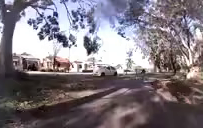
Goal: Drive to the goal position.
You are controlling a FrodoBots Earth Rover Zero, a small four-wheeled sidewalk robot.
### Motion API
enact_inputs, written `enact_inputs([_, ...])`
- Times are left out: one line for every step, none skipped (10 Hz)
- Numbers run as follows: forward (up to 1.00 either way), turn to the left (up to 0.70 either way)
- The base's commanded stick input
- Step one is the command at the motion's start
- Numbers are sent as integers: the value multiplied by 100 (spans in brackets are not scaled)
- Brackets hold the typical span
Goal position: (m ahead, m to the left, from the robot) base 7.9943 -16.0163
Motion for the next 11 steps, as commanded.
enact_inputs([100, -40])
enact_inputs([100, 0])
enact_inputs([100, 0])
enact_inputs([100, 0])
enact_inputs([100, 0])
enact_inputs([100, 0])
enact_inputs([100, 0])
enact_inputs([100, -15])
enact_inputs([100, -23])
enact_inputs([100, -30])
enact_inputs([100, -37])
